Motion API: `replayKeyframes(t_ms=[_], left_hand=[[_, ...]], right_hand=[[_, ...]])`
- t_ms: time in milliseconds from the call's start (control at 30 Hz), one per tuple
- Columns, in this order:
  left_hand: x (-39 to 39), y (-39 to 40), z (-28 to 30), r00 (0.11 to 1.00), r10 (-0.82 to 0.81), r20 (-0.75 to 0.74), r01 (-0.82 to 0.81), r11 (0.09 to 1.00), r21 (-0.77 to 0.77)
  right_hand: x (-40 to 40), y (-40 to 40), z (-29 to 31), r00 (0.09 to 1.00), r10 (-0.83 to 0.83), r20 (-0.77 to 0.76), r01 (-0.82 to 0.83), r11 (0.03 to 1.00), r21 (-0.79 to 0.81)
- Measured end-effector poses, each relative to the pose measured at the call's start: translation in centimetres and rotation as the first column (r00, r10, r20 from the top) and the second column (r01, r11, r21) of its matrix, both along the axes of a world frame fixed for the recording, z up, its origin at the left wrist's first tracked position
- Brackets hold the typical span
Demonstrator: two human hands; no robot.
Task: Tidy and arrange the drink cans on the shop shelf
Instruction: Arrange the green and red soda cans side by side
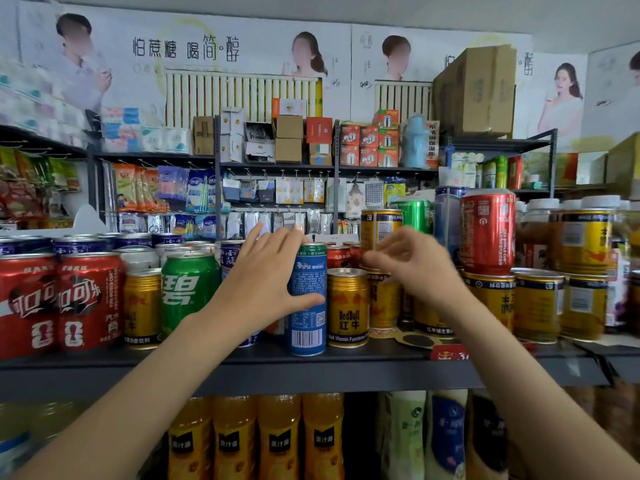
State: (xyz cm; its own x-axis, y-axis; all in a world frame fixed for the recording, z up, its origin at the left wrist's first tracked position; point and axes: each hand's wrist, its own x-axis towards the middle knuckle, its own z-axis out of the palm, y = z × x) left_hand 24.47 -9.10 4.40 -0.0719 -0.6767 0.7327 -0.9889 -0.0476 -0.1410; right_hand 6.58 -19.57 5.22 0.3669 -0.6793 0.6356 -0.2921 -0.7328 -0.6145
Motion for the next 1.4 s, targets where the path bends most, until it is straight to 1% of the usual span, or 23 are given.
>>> replayKeyframes(t_ms=[67,100,133,200,267,300,367,467,533,600,700,767,833,933,1033,1133,1267,1400], left_hand=[[-0.1,-0.1,-0.3,1.0,0.027,0.006,-0.027,1.0,-0.011],[-0.3,-0.3,-0.4,0.999,0.04,0.008,-0.04,0.999,-0.015],[-0.4,-0.3,-0.4,0.998,0.054,0.01,-0.054,0.998,-0.02],[-0.7,-0.5,-0.5,0.997,0.076,0.02,-0.076,0.996,-0.036],[-0.9,-0.5,-0.6,0.997,0.082,0.011,-0.082,0.995,-0.055],[-1.0,-0.5,-0.6,0.996,0.089,0.001,-0.088,0.994,-0.066],[-1.4,-0.6,-0.8,0.993,0.116,-0.013,-0.117,0.989,-0.093],[-2.3,-1.0,-1.3,0.98,0.199,-0.03,-0.201,0.97,-0.135],[-2.9,-1.4,-1.7,0.965,0.258,-0.055,-0.264,0.953,-0.152],[-3.3,-1.9,-2.1,0.957,0.28,-0.079,-0.29,0.936,-0.198],[-2.7,-2.7,-2.5,0.96,0.278,-0.04,-0.276,0.907,-0.319],[-2.3,-3.0,-2.6,0.958,0.285,-0.004,-0.27,0.903,-0.335],[-2.1,-3.1,-2.7,0.954,0.299,0.015,-0.277,0.902,-0.332],[-2.2,-3.0,-2.7,0.954,0.299,0.026,-0.275,0.908,-0.316],[-1.8,-2.8,-2.3,0.962,0.267,0.053,-0.237,0.916,-0.324],[-1.1,-2.3,-2.0,0.969,0.235,0.076,-0.2,0.927,-0.318],[-1.2,-2.0,-1.9,0.966,0.243,0.092,-0.203,0.927,-0.314],[-1.6,-2.0,-1.8,0.963,0.264,0.064,-0.237,0.932,-0.275]], right_hand=[[-1.4,-0.9,1.2,0.984,-0.146,0.099,0.154,0.984,-0.087],[-1.7,-1.4,1.8,0.974,-0.2,0.109,0.213,0.969,-0.125],[-1.6,-1.8,2.1,0.968,-0.235,0.083,0.246,0.956,-0.162],[-0.6,-2.5,2.4,0.964,-0.263,-0.029,0.252,0.945,-0.209],[0.9,-3.1,2.4,0.949,-0.293,-0.116,0.264,0.941,-0.211],[1.5,-3.4,2.3,0.938,-0.319,-0.135,0.288,0.934,-0.209],[2.4,-3.8,1.9,0.914,-0.386,-0.127,0.353,0.908,-0.225],[3.2,-4.1,1.2,0.889,-0.452,-0.07,0.421,0.869,-0.261],[3.3,-4.1,1.1,0.899,-0.437,-0.03,0.416,0.873,-0.255],[3.1,-3.8,1.4,0.922,-0.386,0.012,0.379,0.897,-0.229],[1.8,-3.1,2.3,0.951,-0.288,0.114,0.306,0.93,-0.202],[0.5,-2.6,3.3,0.955,-0.228,0.19,0.261,0.951,-0.166],[-0.6,-2.3,4.1,0.96,-0.175,0.219,0.208,0.969,-0.135],[-0.7,-2.2,4.4,0.969,-0.072,0.234,0.096,0.991,-0.094],[1.2,-2.5,4.4,0.982,-0.026,0.186,0.048,0.992,-0.113],[3.5,-3.1,4.2,0.986,0.015,0.166,-0.004,0.998,-0.065],[4.7,-3.8,3.6,0.983,0.041,0.177,-0.036,0.999,-0.033],[2.5,-3.0,4.3,0.985,0.038,0.169,-0.03,0.998,-0.048]])
